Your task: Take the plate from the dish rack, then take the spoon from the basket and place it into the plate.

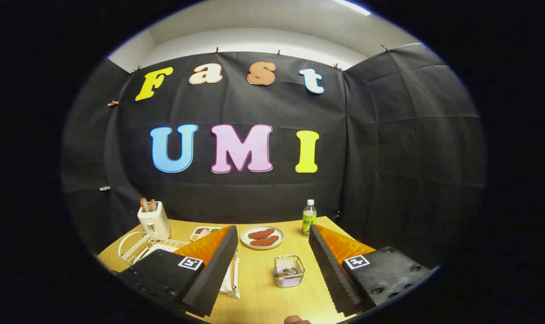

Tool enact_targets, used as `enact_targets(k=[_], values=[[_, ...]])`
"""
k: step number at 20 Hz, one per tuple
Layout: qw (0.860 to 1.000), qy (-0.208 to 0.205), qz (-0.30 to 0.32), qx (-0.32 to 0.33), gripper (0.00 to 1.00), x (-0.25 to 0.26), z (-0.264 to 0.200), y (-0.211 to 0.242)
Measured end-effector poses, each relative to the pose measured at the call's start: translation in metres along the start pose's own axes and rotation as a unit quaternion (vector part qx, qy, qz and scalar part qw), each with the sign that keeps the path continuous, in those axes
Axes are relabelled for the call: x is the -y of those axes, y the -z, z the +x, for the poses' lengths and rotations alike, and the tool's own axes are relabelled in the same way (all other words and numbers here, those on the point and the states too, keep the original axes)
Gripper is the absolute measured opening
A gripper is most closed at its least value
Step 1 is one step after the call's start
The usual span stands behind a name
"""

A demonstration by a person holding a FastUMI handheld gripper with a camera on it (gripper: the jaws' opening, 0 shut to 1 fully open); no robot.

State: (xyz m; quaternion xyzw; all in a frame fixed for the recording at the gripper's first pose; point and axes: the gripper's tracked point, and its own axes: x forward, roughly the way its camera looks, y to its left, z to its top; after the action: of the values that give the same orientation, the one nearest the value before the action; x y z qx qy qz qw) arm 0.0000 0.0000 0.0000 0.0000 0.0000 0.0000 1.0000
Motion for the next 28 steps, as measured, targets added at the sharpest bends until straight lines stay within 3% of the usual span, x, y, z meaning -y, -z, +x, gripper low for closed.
enact_targets(k=[21, 28], values=[[1.0, -0.021, -0.003, -0.013, 0.98, -0.032, 0.007, 0.0], [0.998, -0.046, -0.002, -0.038, 0.98, -0.061, 0.03, 0.001]])
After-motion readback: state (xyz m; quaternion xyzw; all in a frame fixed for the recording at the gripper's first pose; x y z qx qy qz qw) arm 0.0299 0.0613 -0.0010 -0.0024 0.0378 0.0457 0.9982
